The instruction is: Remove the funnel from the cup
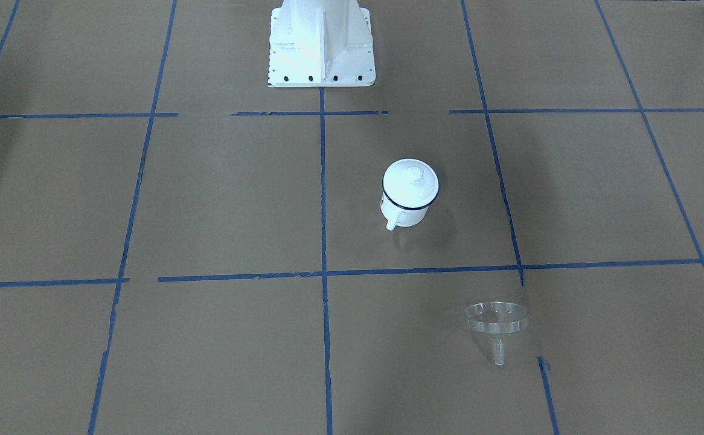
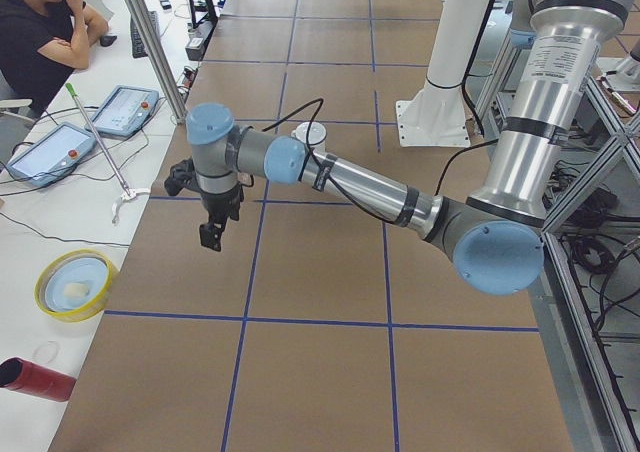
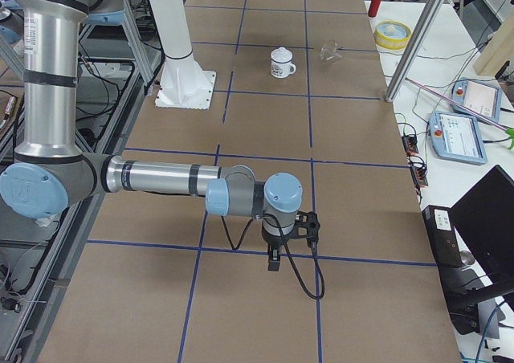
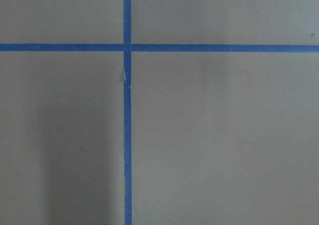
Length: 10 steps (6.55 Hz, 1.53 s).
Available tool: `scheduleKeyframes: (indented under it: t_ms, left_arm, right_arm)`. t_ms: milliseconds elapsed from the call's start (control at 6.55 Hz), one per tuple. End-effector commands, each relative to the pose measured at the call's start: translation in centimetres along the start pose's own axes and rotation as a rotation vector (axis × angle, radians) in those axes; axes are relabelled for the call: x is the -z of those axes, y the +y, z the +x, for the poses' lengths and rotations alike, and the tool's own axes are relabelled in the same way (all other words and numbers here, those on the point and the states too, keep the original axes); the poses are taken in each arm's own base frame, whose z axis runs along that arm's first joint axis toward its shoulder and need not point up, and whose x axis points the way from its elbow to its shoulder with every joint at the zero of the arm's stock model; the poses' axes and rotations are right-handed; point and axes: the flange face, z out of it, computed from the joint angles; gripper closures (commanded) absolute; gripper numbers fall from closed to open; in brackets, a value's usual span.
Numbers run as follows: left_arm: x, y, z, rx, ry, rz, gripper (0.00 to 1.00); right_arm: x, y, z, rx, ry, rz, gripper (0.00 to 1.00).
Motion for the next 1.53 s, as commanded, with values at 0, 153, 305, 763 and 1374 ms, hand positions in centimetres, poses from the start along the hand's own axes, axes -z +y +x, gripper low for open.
scheduleKeyframes:
  t_ms: [0, 153, 305, 763, 1374]
  left_arm:
    - [-3.9, 6.8, -5.5, 0.054, 0.012, -0.079, 0.00]
    - [-4.7, 7.6, -6.1, 0.060, 0.011, -0.077, 0.00]
    - [-5.9, 8.4, -6.8, 0.077, 0.018, -0.100, 0.00]
    - [-7.9, 12.1, -7.0, 0.103, 0.101, -0.096, 0.00]
    - [-7.4, 11.4, -6.8, 0.097, 0.098, -0.089, 0.00]
  right_arm:
    - [0.0, -0.1, 0.0, 0.001, 0.000, 0.001, 0.00]
    - [0.0, -0.1, 0.0, 0.001, 0.000, 0.001, 0.00]
    - [0.0, -0.1, 0.0, 0.001, 0.000, 0.001, 0.00]
    - [0.1, -0.1, -0.1, 0.002, 0.000, 0.002, 0.00]
    - [0.0, 0.0, 0.0, 0.000, 0.000, 0.000, 0.00]
